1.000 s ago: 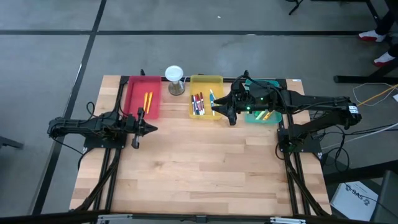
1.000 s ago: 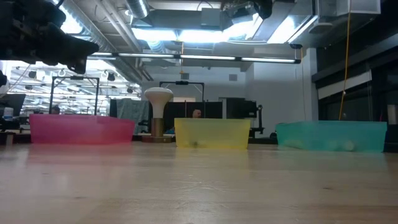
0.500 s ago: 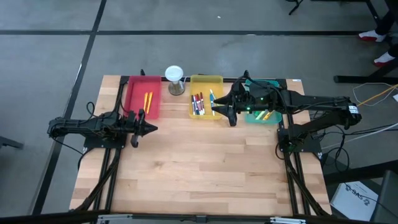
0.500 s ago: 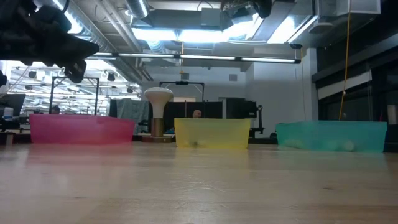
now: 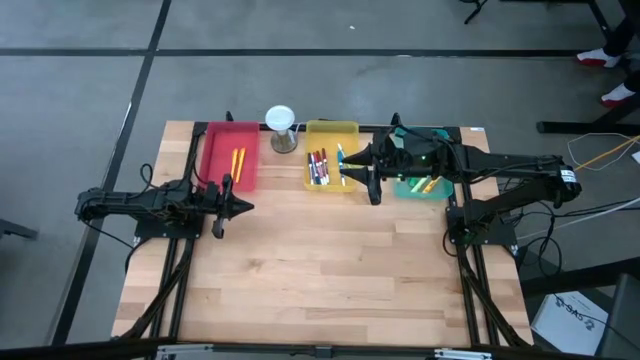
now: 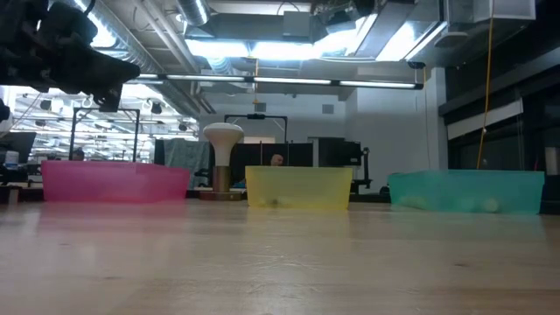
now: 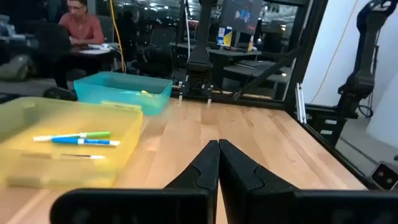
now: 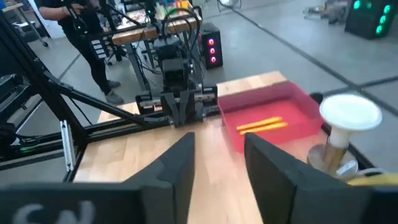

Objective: Pick & Place Markers
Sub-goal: Return to Home Position

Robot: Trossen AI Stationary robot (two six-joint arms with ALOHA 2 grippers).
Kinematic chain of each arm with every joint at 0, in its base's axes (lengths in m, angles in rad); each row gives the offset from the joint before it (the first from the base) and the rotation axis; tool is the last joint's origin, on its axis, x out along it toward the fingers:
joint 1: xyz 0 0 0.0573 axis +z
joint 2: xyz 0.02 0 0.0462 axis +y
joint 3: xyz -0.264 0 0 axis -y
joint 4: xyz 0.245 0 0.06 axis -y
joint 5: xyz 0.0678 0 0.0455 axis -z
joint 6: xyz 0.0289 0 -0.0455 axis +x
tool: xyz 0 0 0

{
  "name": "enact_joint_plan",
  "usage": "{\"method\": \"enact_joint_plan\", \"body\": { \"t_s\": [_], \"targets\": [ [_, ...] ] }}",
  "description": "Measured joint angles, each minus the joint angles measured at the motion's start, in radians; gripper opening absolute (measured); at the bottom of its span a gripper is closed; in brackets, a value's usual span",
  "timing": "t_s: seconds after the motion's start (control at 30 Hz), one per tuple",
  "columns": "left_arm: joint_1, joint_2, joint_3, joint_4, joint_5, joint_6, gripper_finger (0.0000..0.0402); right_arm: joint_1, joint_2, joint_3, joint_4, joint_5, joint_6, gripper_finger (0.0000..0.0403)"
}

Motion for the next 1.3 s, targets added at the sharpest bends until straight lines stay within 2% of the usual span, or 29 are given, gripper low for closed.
{"method": "enact_joint_plan", "body": {
  "t_s": [0.47,0.93,1.3],
  "targets": [
    [0.000,0.000,0.000,0.001,0.001,0.000,0.0007,0.000,0.000,0.000,0.066,-0.026,-0.119,0.0006],
    [0.000,0.000,0.000,0.002,0.001,-0.001,0.0010,0.001,0.000,0.000,0.142,-0.048,-0.180,0.0003],
    [0.000,0.000,0.000,0.002,0.001,-0.001,0.0006,0.062,0.000,-0.008,0.158,-0.044,-0.225,0.0002]
  ]
}}
